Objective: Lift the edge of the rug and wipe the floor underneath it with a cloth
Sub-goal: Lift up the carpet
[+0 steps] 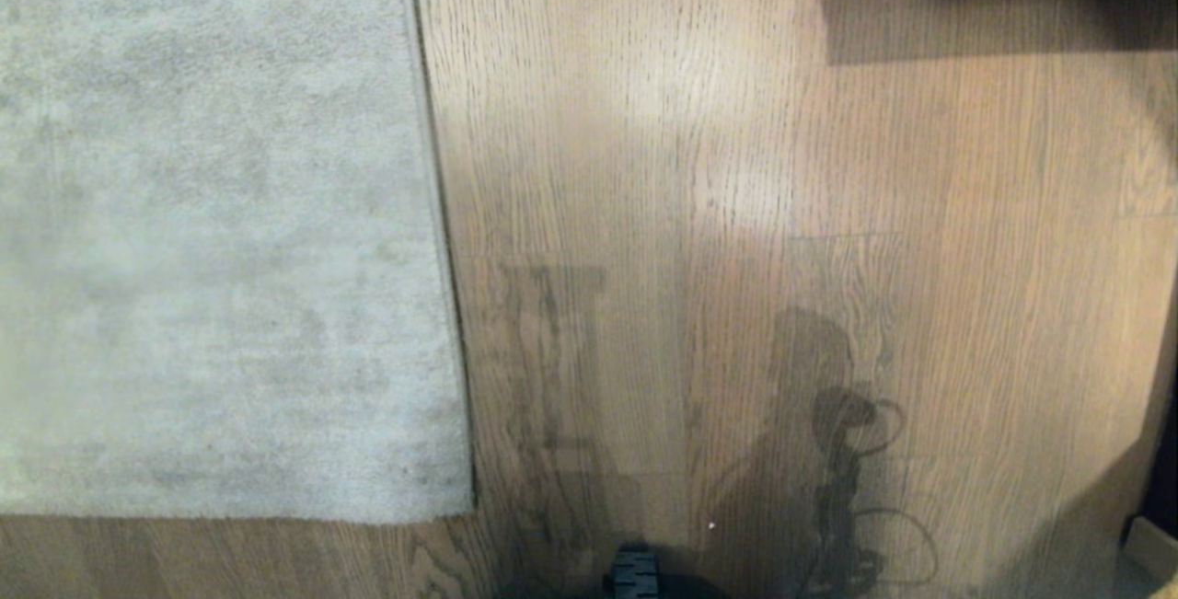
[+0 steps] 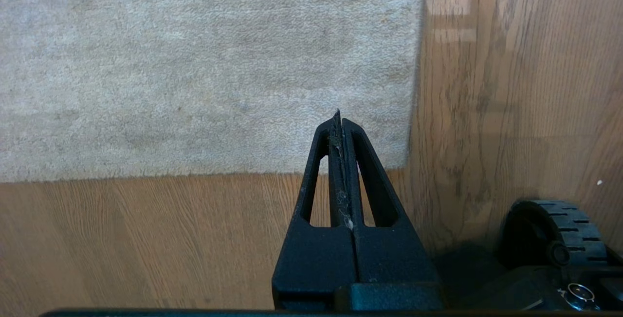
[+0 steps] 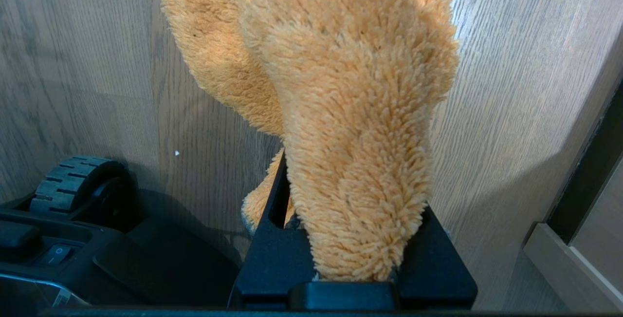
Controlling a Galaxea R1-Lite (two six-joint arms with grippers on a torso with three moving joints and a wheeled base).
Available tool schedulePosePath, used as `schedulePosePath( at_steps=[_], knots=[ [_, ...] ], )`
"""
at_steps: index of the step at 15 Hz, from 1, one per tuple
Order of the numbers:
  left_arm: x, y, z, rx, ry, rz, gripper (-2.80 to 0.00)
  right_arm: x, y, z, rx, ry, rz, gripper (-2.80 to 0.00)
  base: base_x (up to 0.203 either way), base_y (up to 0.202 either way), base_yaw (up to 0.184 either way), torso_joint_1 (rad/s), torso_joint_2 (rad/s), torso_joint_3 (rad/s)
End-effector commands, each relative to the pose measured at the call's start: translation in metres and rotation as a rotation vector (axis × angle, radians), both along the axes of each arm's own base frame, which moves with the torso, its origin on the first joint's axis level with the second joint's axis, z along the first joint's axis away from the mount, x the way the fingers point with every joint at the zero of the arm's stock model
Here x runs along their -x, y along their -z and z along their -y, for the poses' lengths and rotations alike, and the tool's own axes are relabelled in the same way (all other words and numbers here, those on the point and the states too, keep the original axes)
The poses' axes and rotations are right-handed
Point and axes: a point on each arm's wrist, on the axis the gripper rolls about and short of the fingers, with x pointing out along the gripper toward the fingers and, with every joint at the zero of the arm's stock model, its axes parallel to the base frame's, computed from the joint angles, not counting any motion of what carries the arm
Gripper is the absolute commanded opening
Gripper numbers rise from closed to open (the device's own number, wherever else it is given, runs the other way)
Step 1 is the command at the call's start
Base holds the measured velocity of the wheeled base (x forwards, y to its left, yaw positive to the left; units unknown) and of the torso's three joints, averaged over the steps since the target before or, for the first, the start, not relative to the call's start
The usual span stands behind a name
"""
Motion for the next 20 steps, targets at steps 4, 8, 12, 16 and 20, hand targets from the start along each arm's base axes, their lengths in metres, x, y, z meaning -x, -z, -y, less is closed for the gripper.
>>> schedulePosePath(
  at_steps=[4,8,12,16,20],
  knots=[
    [-0.008,-0.002,0.0,-0.002,0.002,-0.101,-2.8,0.0,0.0,0.0,0.002,-0.001,-0.002,-2.8,0.0,0.0,0.0,0.0,0.0,0.0],
    [-0.015,-0.007,0.0,-0.003,0.013,-0.185,-2.8,0.0,0.0,0.0,0.001,-0.001,-0.002,-2.8,0.0,0.0,0.0,0.0,0.0,0.0],
    [-0.014,-0.03,0.0,-0.012,0.052,-0.333,-2.8,0.0,0.0,0.0,0.002,-0.001,-0.003,-2.8,0.0,0.0,0.0,0.0,0.0,0.0],
    [-0.029,-0.044,0.001,-0.01,0.085,-0.424,-2.8,0.0,0.0,0.0,0.001,-0.001,-0.002,-2.8,0.0,0.0,0.0,0.0,0.0,0.0],
    [-0.055,-0.058,0.005,0.0,0.186,-0.54,-2.8,0.0,0.0,0.0,0.003,-0.001,-0.002,-2.8,0.0,0.0,0.0,0.0,0.0,0.0]
  ],
)
